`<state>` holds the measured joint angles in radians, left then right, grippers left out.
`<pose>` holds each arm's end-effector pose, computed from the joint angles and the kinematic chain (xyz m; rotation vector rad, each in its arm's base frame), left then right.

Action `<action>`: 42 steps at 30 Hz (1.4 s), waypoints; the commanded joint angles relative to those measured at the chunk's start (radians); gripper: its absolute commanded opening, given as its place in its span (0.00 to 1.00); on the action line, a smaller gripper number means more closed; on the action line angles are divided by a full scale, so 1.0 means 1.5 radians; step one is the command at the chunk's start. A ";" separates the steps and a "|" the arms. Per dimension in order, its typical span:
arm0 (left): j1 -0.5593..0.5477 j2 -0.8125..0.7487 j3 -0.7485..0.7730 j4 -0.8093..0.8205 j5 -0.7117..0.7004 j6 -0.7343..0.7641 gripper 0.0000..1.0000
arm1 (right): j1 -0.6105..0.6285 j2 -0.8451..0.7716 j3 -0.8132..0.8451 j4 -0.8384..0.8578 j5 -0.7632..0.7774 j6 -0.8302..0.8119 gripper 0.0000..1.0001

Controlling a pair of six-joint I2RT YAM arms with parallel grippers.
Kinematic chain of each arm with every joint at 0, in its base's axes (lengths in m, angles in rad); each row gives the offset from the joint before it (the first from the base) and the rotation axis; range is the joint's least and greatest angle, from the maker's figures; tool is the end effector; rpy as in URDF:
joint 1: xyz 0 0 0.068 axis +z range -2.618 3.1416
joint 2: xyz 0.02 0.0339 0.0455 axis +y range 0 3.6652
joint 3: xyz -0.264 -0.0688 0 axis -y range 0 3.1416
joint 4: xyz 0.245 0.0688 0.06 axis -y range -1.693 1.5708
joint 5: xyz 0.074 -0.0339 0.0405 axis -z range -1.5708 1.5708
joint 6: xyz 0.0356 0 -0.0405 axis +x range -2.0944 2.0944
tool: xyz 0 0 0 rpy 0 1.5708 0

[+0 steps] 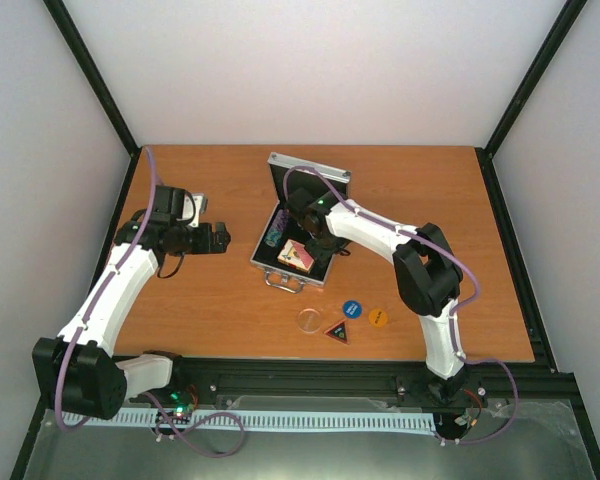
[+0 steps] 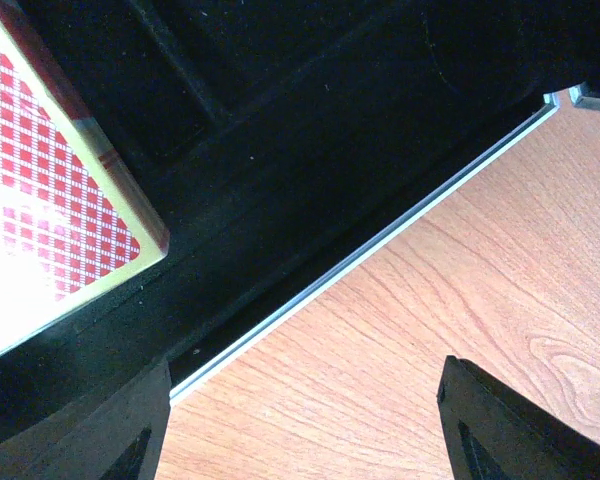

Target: Pack up texas hold em set

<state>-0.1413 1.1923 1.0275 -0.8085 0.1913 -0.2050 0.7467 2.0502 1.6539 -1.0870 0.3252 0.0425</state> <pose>0.2320 -0.0398 0.2877 -0.0059 2.5611 -0.3778 0.3016 0.2636 0.2012 -0.9843 2.7395 -0.3918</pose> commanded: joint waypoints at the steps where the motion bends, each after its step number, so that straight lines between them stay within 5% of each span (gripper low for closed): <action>1: 0.003 0.007 0.014 0.007 0.006 0.002 1.00 | 0.003 0.002 0.011 0.004 0.011 0.004 0.75; 24: 0.004 -0.006 0.017 -0.008 -0.013 0.003 1.00 | -0.022 0.085 0.087 0.049 -0.002 -0.014 0.75; 33: 0.003 -0.008 0.016 -0.007 -0.012 0.004 1.00 | -0.023 0.025 0.073 0.043 -0.005 -0.020 0.75; 42: 0.003 -0.004 0.016 -0.001 -0.002 0.004 1.00 | -0.023 0.052 0.142 0.081 -0.199 -0.056 0.77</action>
<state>-0.1413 1.1969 1.0275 -0.8101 0.1825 -0.2050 0.7139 2.1208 1.8248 -1.0119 0.2104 -0.0067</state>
